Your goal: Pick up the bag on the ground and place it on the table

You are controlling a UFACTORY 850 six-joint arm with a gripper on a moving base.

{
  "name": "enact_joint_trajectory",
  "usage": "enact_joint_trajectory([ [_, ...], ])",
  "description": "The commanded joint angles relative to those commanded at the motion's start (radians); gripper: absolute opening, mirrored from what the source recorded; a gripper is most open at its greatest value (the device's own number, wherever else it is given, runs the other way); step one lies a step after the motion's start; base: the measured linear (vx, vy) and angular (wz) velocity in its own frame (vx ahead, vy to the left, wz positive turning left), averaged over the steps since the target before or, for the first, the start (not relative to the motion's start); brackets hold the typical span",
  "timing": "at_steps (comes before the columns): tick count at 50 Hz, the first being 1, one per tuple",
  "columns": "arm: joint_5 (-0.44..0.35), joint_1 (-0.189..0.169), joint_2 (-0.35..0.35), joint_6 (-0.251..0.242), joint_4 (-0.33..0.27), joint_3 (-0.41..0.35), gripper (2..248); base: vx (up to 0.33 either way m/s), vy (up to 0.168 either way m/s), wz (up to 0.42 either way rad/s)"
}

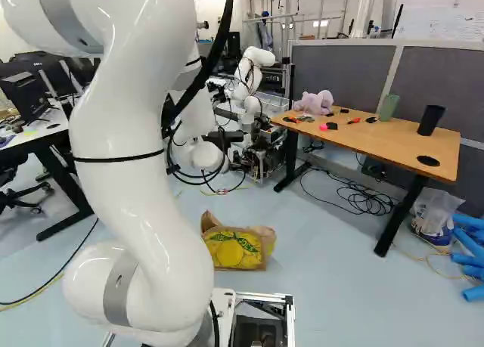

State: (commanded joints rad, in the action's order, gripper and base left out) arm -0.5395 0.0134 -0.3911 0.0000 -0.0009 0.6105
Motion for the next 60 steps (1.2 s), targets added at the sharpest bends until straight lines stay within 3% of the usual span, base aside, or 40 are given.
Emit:
enact_joint_trajectory([
  [36, 0.192, 0.014, -0.248, 0.0, -0.008, 0.233, 247, 0.0, 0.0, 0.0],
  [60, 0.343, 0.019, -0.379, 0.0, -0.008, 0.355, 247, 0.0, 0.0, 0.0],
])
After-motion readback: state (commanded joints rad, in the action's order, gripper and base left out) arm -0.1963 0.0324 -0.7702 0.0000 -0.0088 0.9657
